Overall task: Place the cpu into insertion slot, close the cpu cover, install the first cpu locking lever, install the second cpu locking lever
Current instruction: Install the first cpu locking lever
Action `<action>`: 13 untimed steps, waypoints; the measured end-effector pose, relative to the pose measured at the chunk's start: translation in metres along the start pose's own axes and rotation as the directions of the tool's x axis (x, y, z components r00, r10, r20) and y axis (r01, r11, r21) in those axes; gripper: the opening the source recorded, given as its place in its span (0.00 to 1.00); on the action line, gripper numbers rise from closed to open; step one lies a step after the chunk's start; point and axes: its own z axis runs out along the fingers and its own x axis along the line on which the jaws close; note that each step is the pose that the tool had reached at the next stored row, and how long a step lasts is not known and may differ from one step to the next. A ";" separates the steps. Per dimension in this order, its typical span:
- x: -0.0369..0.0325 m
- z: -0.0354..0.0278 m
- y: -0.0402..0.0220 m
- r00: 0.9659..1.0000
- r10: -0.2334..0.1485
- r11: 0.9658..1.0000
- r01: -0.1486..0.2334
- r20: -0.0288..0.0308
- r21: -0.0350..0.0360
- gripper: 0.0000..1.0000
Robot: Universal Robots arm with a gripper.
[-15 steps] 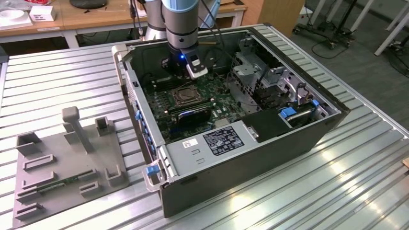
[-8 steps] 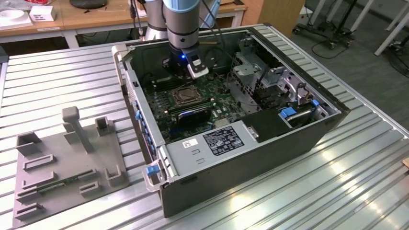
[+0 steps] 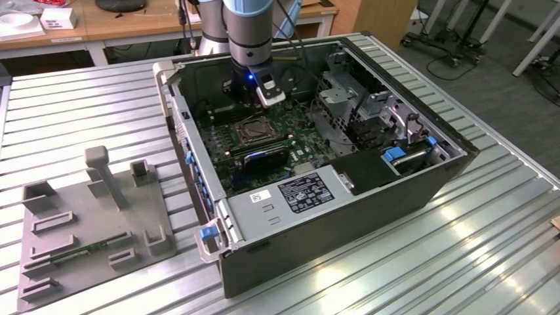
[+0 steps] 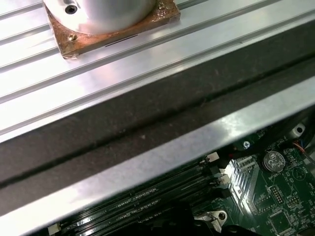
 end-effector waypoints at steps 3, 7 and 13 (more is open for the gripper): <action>0.0004 0.0002 0.0009 1.000 0.000 1.000 0.000 0.000 0.000 0.11; 0.0005 0.0008 0.0009 1.000 0.000 1.000 0.000 0.000 0.000 0.11; 0.0006 0.0033 0.0002 1.000 0.000 1.000 0.000 0.000 0.000 0.11</action>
